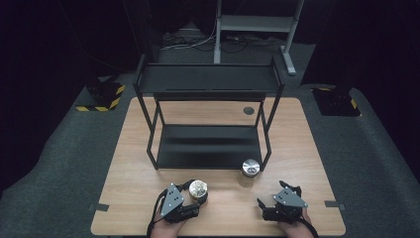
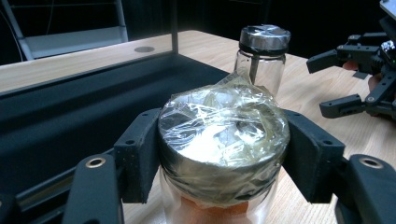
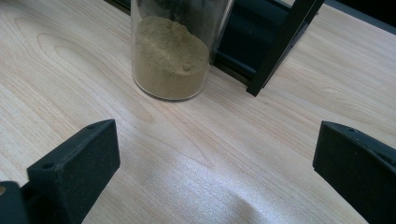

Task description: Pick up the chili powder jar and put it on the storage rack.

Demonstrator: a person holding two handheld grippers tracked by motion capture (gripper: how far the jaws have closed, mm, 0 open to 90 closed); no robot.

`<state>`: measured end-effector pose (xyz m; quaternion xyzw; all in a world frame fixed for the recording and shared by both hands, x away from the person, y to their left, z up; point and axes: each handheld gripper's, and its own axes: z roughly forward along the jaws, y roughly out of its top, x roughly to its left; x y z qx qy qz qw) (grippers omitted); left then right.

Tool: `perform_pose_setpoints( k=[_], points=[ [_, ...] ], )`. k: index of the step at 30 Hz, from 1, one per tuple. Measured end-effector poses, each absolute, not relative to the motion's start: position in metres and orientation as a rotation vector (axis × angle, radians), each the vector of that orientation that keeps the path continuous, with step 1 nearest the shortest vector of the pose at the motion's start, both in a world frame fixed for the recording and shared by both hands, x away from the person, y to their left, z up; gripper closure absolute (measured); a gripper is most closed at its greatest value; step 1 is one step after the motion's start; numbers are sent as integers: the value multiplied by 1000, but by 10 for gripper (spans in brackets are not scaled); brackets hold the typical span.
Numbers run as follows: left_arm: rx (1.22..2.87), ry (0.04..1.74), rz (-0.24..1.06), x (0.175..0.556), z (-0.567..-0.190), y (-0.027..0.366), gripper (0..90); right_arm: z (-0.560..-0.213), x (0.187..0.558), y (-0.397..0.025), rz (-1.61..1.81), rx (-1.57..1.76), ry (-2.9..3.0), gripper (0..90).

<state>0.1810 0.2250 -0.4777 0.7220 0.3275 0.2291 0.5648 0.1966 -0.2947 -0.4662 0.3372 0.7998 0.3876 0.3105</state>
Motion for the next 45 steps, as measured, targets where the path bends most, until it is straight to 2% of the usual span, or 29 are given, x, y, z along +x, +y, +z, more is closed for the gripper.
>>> perform_pose_setpoints(
  k=[10,30,45],
  points=[
    [1674,799,574,177,-473,235,348,-466,197,-295,1025,890,2112,0],
    [1600,900,680,161,-461,280,347,-466,197,-295,1028,897,2115,0],
    [1546,925,716,156,-450,288,348,-466,197,-296,1031,894,2112,0]
  ],
)
